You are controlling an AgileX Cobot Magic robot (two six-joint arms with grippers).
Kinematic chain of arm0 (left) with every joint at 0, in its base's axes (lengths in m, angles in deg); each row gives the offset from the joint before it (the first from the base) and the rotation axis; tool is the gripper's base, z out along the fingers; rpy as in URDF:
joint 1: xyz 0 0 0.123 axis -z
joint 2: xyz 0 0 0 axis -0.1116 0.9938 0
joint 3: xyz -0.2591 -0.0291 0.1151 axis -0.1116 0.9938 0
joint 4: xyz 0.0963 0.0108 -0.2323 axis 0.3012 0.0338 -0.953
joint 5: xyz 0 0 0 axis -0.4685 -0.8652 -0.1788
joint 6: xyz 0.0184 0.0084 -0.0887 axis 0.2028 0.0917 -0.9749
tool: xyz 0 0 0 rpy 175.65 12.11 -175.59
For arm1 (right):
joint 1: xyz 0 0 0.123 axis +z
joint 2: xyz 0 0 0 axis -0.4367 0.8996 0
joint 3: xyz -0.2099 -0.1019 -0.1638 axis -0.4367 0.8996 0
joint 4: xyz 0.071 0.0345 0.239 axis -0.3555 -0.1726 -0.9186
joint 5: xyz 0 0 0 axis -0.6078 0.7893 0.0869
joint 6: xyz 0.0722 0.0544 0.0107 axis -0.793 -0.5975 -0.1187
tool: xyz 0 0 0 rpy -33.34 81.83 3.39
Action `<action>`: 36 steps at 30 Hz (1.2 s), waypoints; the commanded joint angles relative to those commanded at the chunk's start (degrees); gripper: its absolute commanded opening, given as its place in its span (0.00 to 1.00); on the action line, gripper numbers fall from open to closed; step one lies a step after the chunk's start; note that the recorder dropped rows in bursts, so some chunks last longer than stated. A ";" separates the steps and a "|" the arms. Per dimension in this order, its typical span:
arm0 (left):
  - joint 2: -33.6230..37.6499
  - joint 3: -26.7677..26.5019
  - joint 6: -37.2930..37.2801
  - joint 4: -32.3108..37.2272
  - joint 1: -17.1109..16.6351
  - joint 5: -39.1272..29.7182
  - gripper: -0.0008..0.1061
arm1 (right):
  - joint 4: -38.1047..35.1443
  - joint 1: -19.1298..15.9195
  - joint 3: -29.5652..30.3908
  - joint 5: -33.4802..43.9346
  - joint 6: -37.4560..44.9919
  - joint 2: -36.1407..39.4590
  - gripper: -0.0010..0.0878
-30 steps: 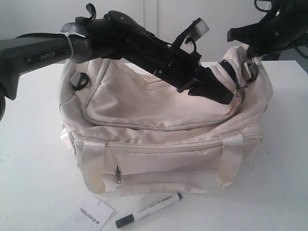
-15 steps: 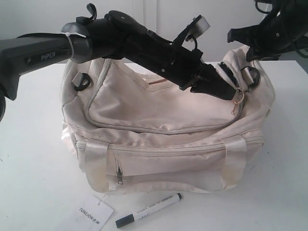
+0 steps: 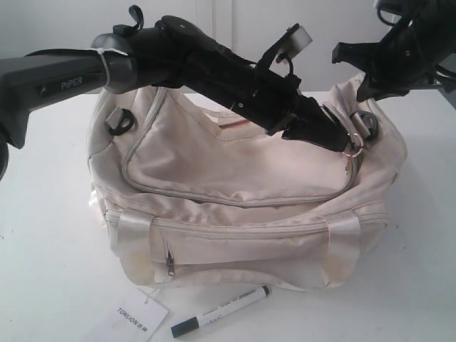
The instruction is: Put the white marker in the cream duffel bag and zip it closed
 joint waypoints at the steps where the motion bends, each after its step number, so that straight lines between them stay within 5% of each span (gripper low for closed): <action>1: 0.00 0.00 0.00 0.00 0.00 -0.11 0.01 | 1.06 -0.12 0.00 0.00 -0.94 -0.41 0.01; 22: 0.00 0.00 -0.10 0.21 0.00 -6.78 0.01 | 1.88 -0.99 0.00 -1.76 -10.30 -2.53 0.01; 36: -1.34 0.00 0.00 2.00 0.00 6.46 0.01 | 5.53 -0.99 0.00 -1.03 -10.95 -2.29 0.01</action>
